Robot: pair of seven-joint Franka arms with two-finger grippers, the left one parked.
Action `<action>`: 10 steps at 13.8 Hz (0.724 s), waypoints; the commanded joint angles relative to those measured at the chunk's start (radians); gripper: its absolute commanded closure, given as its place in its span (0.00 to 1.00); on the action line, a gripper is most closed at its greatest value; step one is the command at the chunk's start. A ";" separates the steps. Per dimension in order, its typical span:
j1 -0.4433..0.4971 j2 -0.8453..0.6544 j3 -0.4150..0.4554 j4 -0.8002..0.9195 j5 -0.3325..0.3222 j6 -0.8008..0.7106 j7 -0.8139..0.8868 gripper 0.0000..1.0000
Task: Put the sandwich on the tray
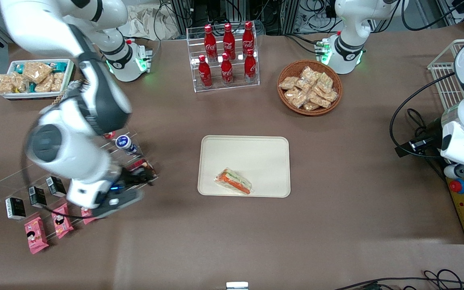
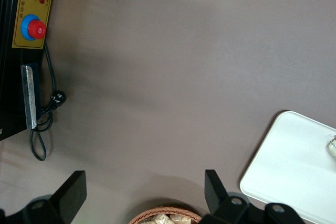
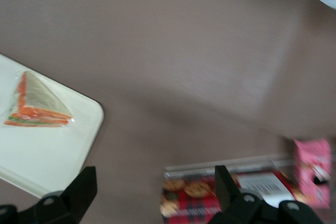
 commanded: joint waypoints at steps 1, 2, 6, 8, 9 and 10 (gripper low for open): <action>-0.058 -0.067 0.011 -0.038 0.038 -0.053 0.010 0.00; -0.084 -0.084 0.011 -0.038 0.029 -0.083 0.010 0.00; -0.154 -0.163 -0.003 -0.036 0.027 -0.223 0.012 0.00; -0.155 -0.205 -0.058 -0.038 0.030 -0.293 0.009 0.00; -0.145 -0.220 -0.093 -0.038 0.036 -0.323 0.009 0.00; -0.142 -0.229 -0.104 -0.039 0.036 -0.334 0.007 0.00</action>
